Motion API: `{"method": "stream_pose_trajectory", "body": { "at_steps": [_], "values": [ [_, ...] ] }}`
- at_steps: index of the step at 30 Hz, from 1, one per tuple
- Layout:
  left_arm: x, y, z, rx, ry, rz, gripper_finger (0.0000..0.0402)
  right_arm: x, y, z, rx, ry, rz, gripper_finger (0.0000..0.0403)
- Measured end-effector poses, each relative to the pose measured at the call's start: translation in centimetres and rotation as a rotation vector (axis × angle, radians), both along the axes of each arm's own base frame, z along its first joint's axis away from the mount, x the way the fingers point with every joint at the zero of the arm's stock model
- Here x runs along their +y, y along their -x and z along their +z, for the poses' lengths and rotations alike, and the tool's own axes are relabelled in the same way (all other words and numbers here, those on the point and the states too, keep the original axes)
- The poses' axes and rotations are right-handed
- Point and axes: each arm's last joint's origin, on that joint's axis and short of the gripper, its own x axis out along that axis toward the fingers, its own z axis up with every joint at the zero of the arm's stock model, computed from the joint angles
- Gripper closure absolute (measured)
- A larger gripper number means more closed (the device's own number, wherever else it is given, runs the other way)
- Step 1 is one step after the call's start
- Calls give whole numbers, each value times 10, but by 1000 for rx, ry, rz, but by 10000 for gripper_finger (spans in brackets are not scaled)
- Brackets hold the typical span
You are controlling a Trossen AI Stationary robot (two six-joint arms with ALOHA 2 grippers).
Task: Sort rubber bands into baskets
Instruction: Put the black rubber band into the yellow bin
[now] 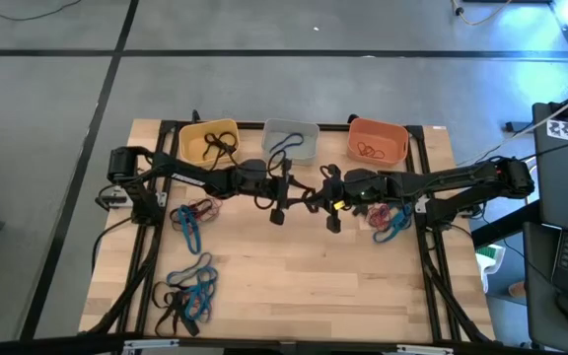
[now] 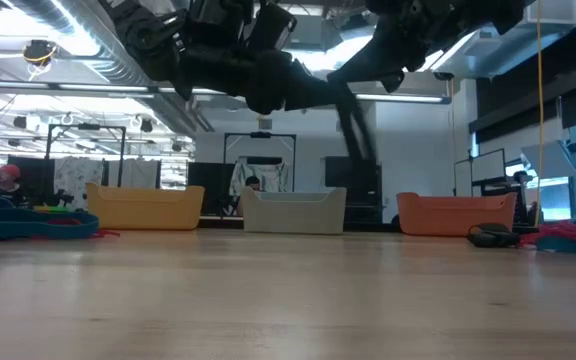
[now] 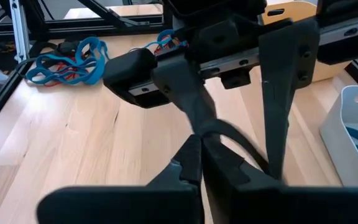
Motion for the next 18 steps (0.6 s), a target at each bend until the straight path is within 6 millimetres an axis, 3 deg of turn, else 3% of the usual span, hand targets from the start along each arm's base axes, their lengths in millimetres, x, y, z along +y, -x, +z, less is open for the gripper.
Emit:
{"method": "stream_pose_trajectory", "body": {
  "at_steps": [7,12,18],
  "values": [
    [1,-1,2,-10,-12,1,392,0,0,0,0,-50,-25,391],
    [3,0,3,-15,-15,74,389,0,0,0,3,-116,-39,379],
    [6,3,5,14,-33,180,396,0,11,12,-19,-104,-23,301]
  ]
}}
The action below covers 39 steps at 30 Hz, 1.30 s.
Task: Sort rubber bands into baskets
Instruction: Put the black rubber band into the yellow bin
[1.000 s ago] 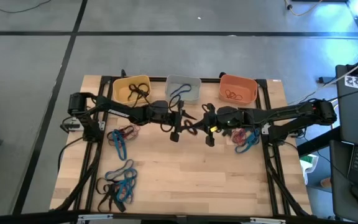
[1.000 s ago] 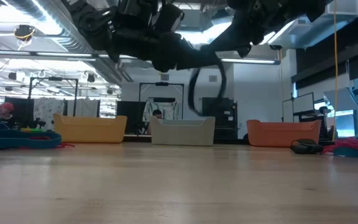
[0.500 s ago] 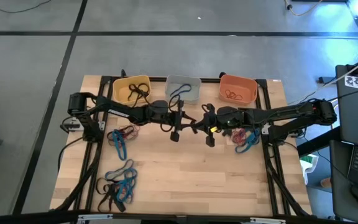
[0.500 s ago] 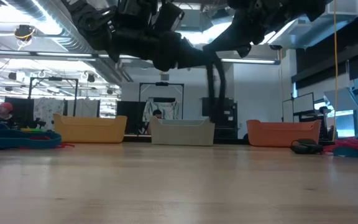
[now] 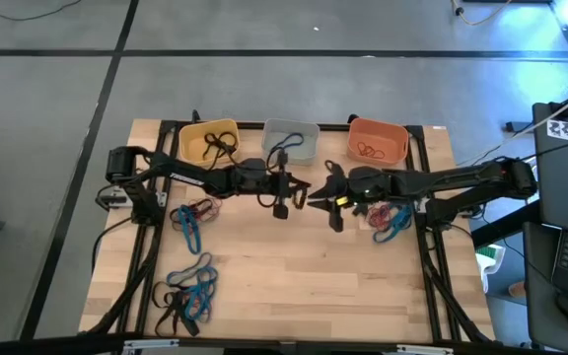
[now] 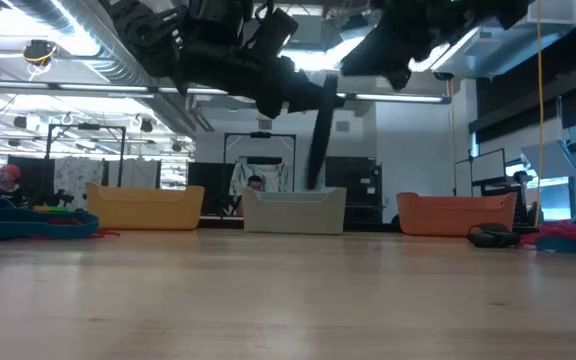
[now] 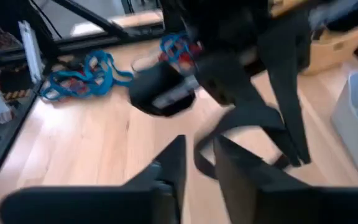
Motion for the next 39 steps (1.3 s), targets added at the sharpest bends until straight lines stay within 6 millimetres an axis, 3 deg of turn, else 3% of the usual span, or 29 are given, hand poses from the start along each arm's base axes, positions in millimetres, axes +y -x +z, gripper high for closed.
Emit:
{"method": "stream_pose_trajectory", "body": {
  "at_steps": [7,15,26,39],
  "values": [
    [5,14,14,72,-62,236,399,-6,40,14,108,86,-144,234],
    [16,35,37,117,-142,515,397,-14,56,-17,273,270,-378,221],
    [69,75,50,233,-174,876,398,-18,67,-46,361,366,-476,221],
    [125,112,38,329,-71,1110,399,-18,68,-51,373,375,-483,221]
  ]
}}
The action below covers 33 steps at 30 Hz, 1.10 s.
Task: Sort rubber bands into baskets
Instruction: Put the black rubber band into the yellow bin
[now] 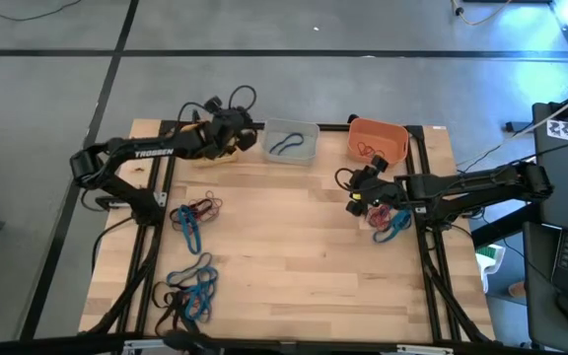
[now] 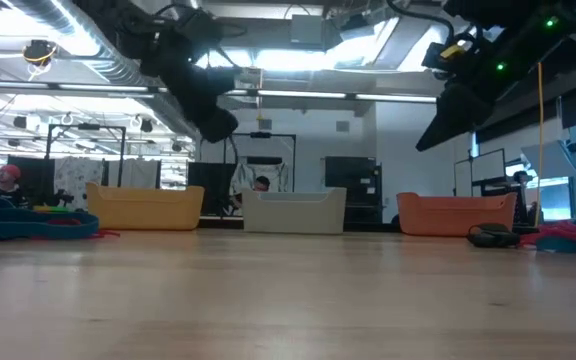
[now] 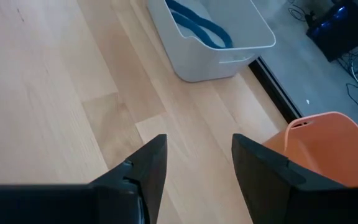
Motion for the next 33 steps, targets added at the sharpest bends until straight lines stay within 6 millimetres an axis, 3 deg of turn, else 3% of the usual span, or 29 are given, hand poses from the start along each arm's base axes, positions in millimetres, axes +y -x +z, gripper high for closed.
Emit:
{"method": "stream_pose_trajectory", "body": {
  "at_steps": [7,17,21,27,33],
  "values": [
    [12,14,0,-12,13,103,390,0,0,0,-3,-2,-2,221],
    [-1,37,31,-68,-17,117,389,0,0,0,-5,-3,-3,221],
    [-1,46,27,-45,41,163,389,0,0,0,-6,-2,-3,221],
    [5,56,3,6,152,225,389,0,-1,1,-18,-3,-3,221],
    [5,57,-2,-43,224,219,389,0,-2,2,-32,-2,-1,221]
  ]
}}
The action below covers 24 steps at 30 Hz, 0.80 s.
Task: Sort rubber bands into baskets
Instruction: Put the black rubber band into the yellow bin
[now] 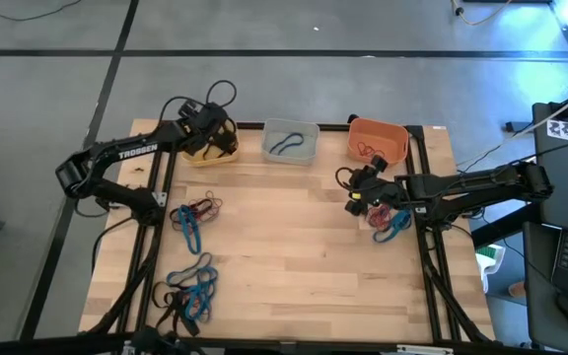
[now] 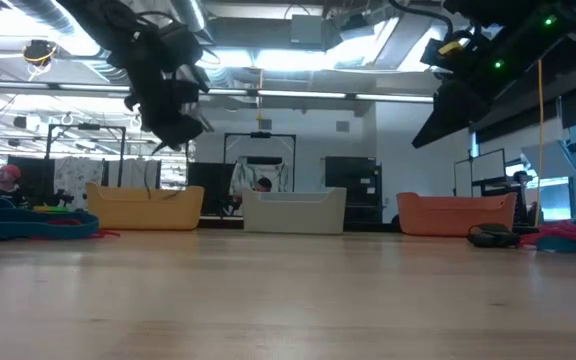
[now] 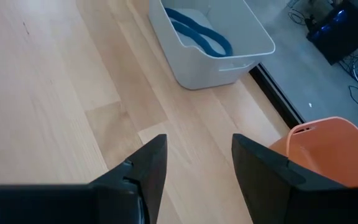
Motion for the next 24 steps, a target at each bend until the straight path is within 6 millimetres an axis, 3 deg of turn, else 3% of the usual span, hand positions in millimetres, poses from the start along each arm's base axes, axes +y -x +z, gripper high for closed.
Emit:
{"method": "stream_pose_trajectory", "body": {
  "at_steps": [4,14,24],
  "values": [
    [-1,0,-2,-15,42,-25,376,0,-1,1,-13,0,0,221],
    [-6,5,-3,36,117,-15,288,0,-1,1,-13,1,1,221],
    [-16,6,6,-10,356,-85,279,0,-1,1,-19,1,1,221]
  ]
}}
